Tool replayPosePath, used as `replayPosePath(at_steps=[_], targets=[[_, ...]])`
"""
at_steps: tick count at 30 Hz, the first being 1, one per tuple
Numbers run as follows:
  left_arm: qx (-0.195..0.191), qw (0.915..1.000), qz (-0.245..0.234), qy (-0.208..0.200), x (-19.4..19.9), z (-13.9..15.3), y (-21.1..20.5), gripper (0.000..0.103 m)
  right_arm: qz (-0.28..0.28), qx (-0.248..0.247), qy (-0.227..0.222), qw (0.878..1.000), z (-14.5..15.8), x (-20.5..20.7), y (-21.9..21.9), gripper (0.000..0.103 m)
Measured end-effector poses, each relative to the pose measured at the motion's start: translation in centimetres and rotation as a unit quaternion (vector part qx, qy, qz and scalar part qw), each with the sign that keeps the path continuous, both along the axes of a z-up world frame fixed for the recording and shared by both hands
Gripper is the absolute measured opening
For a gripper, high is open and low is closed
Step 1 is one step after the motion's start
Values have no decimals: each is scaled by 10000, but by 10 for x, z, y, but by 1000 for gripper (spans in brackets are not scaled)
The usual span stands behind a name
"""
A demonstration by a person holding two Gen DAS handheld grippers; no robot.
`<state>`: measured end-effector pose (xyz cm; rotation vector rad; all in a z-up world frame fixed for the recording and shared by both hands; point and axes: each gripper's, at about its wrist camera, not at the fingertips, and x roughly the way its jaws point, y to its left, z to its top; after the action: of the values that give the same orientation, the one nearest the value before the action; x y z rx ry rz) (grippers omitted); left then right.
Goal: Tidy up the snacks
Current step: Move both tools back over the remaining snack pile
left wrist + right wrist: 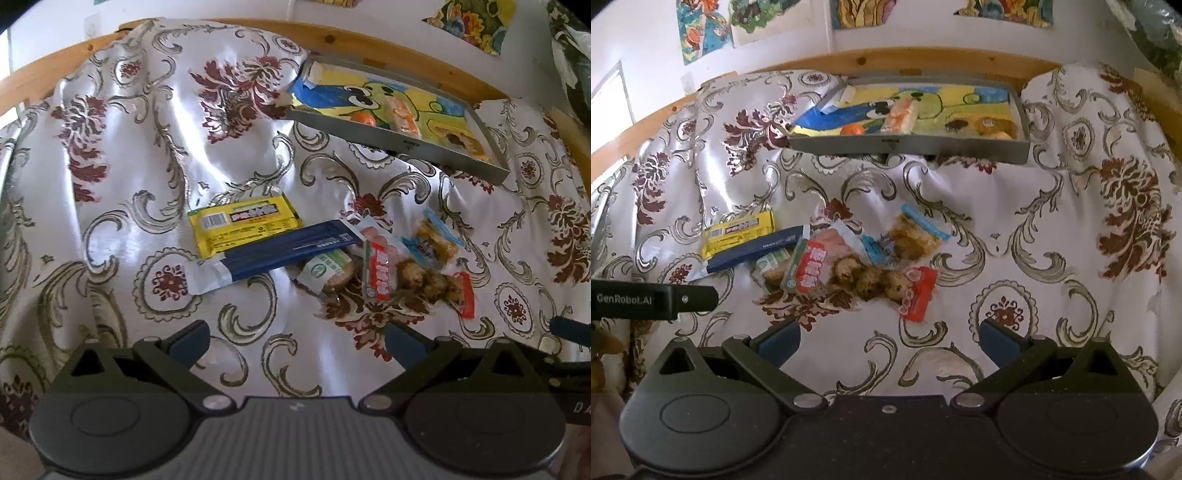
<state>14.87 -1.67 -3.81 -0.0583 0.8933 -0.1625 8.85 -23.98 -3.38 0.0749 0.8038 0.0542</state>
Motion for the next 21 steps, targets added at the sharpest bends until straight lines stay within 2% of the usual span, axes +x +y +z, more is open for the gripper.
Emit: replayPosePath(at_steps=[9,21], targets=[[190,9992,-328,151,24,-3,-3,103,83,15,220,9997,-8,15,0,102],[247,9969,-732,167,44,-17,-9,103,531,-500,120,9973,-15,47,3,102]])
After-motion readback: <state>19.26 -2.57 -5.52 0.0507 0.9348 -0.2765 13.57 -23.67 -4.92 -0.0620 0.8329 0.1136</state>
